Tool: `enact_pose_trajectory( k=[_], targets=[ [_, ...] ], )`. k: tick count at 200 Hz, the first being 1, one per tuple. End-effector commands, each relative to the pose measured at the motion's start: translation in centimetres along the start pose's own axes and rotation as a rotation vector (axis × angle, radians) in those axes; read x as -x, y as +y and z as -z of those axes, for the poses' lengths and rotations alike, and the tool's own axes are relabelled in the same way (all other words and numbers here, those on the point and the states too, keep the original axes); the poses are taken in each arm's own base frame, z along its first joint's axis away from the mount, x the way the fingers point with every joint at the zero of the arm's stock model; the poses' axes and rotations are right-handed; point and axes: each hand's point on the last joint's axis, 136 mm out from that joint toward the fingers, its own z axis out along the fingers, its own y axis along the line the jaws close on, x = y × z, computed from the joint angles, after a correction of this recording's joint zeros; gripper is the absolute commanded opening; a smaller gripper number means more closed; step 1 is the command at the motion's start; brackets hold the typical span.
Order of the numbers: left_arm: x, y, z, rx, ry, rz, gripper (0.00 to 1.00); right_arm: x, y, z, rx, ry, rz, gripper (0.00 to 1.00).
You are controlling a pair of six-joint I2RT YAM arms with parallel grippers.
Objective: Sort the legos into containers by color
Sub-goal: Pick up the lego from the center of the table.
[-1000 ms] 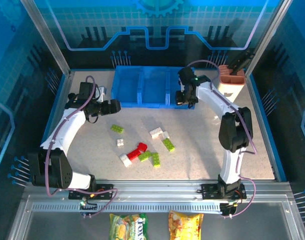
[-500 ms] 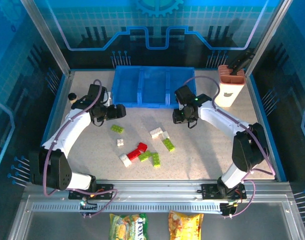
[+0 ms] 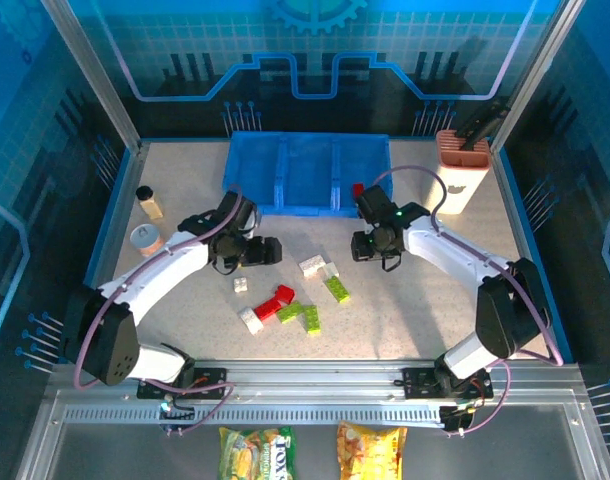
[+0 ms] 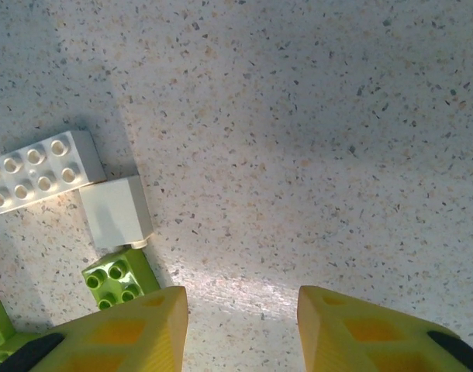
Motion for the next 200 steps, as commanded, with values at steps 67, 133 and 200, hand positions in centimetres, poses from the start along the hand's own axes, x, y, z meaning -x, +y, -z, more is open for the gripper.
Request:
enact_pose_trajectory(
  k=[67, 133, 200],
  targets=[
    [-5.2, -1.7, -1.6, 0.044, 0.126, -0.089, 0.82, -3.0, -2.8, 0.5, -0.017, 0.006, -0.071, 0.43],
    [-7.5, -3.6, -3.7, 0.081, 0.190, -0.158, 0.81, -4.5, -3.8, 1.0, -0.027, 0.009, -0.085, 0.42],
    [-4.1, -6.0, -5.7, 0.104, 0.162, -0.322, 0.80, -5.4, -4.4, 1.3, -0.032, 0.002, -0.100, 0.43]
  ],
)
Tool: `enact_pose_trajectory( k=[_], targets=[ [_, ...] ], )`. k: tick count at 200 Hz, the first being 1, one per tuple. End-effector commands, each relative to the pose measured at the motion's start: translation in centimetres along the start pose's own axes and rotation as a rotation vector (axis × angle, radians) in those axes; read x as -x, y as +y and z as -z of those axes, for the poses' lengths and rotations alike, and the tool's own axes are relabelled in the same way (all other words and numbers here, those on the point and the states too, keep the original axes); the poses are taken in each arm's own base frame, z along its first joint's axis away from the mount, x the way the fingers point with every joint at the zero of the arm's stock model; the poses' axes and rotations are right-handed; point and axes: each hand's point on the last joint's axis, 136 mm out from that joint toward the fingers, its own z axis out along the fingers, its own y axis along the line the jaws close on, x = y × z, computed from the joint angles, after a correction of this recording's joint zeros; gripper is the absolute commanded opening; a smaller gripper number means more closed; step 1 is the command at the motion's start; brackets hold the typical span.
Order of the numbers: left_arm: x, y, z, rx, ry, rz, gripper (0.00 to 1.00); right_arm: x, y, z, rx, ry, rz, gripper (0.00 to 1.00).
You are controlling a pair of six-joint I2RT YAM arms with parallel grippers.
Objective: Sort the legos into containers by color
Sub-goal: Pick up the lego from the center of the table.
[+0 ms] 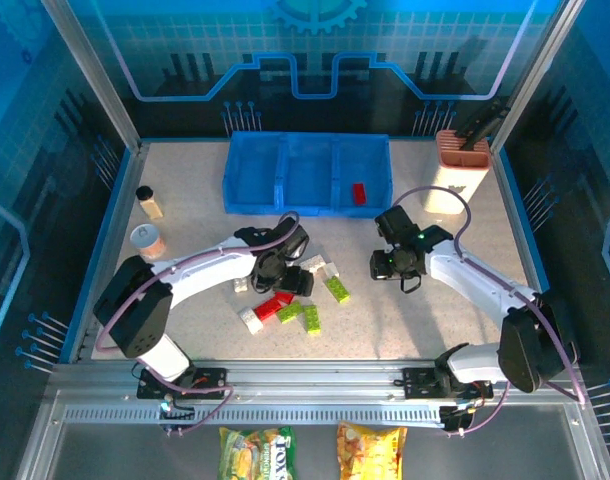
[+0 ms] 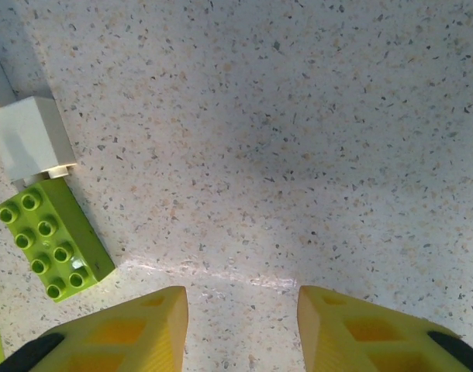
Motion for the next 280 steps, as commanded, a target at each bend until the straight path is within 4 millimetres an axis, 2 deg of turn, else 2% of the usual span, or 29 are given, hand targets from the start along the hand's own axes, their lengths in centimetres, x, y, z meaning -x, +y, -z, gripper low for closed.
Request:
enact_pose_trajectory(
  k=[1, 43, 65, 107, 152, 183, 239, 280],
  targets=[
    [2.3, -0.5, 0.4, 0.034, -0.038, -0.099, 0.79, -0.4, -0.8, 0.6, -0.005, -0.005, -0.033, 0.43],
    [5.0, -2.0, -0.3, 0.007, -0.023, -0.266, 0.78, -0.5, -1.6, 1.4, -0.015, -0.022, -0.050, 0.43],
    [5.7, -3.6, -0.3, -0.051, -0.010, -0.391, 0.78, -0.5, -2.1, 1.8, -0.022, -0.032, -0.057, 0.43],
    [6.7, -4.2, -0.5, -0.048, 0.003, -0.583, 0.78, -0.8, -2.9, 2.3, -0.034, -0.037, -0.078, 0.43],
    [7.1, -3.3, -1.3, -0.034, 0.026, -0.682, 0.77, -0.9, -3.6, 3.0, -0.041, -0.049, -0.094, 0.43],
    [7.3, -2.4, -2.6, -0.018, 0.045, -0.703, 0.75, -0.9, -3.7, 3.2, -0.043, -0.048, -0.096, 0.43],
    [7.3, -2.1, -4.5, -0.014, 0.072, -0.717, 0.70, -1.0, -3.7, 3.3, -0.043, -0.046, -0.103, 0.43],
    [7.9, -1.7, -5.2, 0.017, 0.063, -0.721, 0.67, -1.1, -3.8, 3.3, -0.044, -0.044, -0.108, 0.43]
  ],
)
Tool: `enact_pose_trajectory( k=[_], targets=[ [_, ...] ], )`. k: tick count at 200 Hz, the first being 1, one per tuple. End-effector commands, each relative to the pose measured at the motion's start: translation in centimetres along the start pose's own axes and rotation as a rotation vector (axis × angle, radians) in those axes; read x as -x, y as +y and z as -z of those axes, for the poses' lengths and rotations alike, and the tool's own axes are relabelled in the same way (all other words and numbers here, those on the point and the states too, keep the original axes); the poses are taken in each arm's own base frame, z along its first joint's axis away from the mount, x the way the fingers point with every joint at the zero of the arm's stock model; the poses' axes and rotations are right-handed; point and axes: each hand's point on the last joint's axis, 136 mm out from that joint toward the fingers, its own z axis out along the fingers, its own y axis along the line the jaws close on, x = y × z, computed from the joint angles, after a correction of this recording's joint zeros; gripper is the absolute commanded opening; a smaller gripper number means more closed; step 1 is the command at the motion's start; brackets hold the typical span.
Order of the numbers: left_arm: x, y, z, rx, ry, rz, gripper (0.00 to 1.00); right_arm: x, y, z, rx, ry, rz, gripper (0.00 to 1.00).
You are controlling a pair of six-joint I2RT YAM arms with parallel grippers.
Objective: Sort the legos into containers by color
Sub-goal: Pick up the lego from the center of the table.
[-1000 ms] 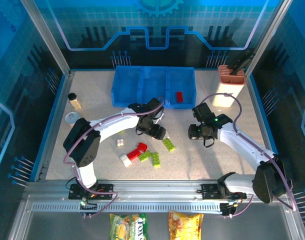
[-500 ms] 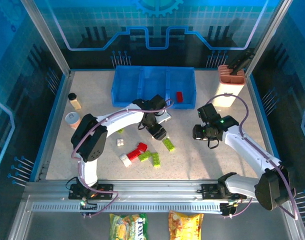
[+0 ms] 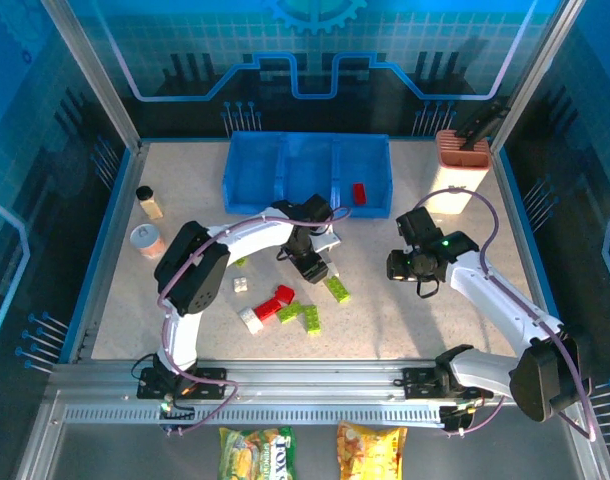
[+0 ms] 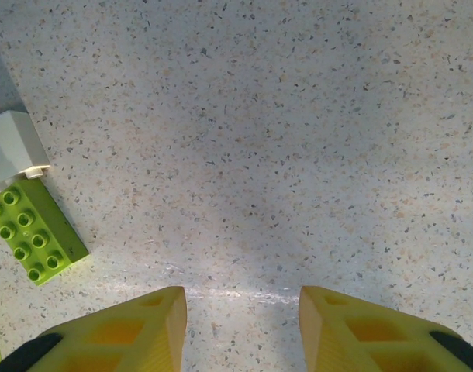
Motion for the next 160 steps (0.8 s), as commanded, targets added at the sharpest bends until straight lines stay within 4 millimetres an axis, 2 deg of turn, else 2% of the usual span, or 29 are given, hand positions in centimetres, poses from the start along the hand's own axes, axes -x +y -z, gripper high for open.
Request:
enact_pose_trajectory(
  k=[1, 77, 160],
  targets=[
    [0.8, 0.6, -0.4, 0.020, -0.009, -0.023, 0.67, -0.5, -0.8, 0.3, -0.019, 0.011, -0.023, 0.43],
    [0.8, 1.4, -1.1, 0.042, 0.009, -0.026, 0.63, -0.5, -0.8, 0.4, -0.019, 0.010, -0.028, 0.43],
    [1.2, 1.3, -1.6, 0.030, 0.004, -0.019, 0.57, -0.2, -0.6, 0.8, -0.014, 0.005, -0.022, 0.44]
  ],
)
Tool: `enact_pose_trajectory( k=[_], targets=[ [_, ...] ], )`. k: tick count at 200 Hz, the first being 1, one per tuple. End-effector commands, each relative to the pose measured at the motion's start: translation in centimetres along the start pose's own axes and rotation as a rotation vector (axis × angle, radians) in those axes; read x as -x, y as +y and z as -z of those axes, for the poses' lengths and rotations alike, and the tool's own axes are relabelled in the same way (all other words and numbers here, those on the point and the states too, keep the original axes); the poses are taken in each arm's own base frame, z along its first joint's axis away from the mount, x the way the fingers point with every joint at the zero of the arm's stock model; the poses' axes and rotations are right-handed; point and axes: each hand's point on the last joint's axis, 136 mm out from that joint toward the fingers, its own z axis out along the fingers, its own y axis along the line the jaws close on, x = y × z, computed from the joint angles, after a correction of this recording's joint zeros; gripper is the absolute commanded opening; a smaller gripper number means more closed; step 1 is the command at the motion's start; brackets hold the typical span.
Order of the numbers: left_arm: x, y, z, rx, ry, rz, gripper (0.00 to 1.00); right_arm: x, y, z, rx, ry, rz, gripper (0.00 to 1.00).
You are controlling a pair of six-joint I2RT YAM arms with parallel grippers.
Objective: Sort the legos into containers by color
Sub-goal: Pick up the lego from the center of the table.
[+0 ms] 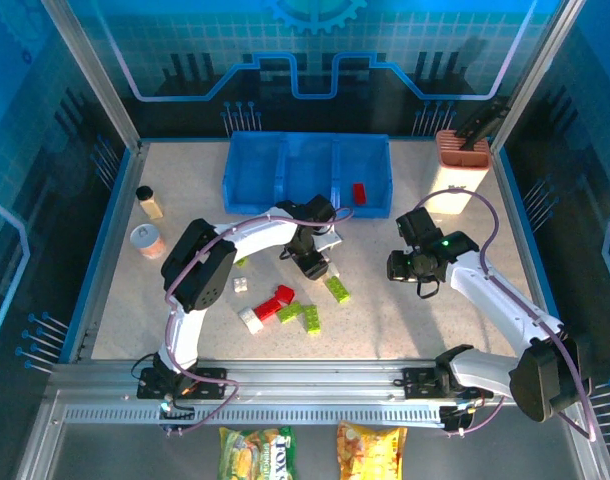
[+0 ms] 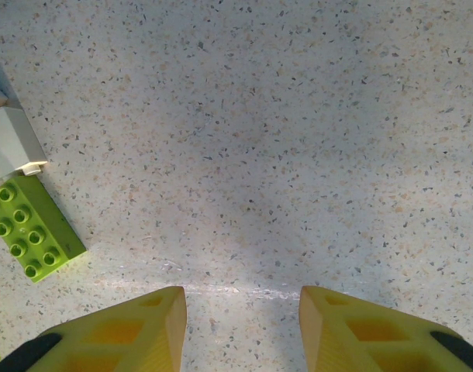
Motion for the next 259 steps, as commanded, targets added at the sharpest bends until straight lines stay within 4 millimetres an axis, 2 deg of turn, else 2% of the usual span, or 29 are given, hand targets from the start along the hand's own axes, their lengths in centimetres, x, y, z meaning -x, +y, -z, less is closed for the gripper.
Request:
enact_pose_trajectory(
  k=[1, 69, 133, 259],
  targets=[
    [0.5, 0.4, -0.4, -0.004, -0.001, -0.015, 0.57, 0.0, -0.5, 0.8, -0.011, -0.004, -0.018, 0.44],
    [0.5, 0.6, -1.1, 0.004, 0.013, -0.005, 0.55, -0.1, -0.5, 0.9, -0.011, -0.001, -0.019, 0.44],
    [0.3, 0.6, -1.2, 0.002, 0.015, -0.001, 0.39, -0.1, -0.7, 1.4, -0.015, -0.017, -0.027, 0.44],
    [0.5, 0.7, 1.9, 0.040, -0.047, 0.005, 0.32, -0.3, -0.5, 1.9, -0.009, -0.013, -0.015, 0.44]
  ],
)
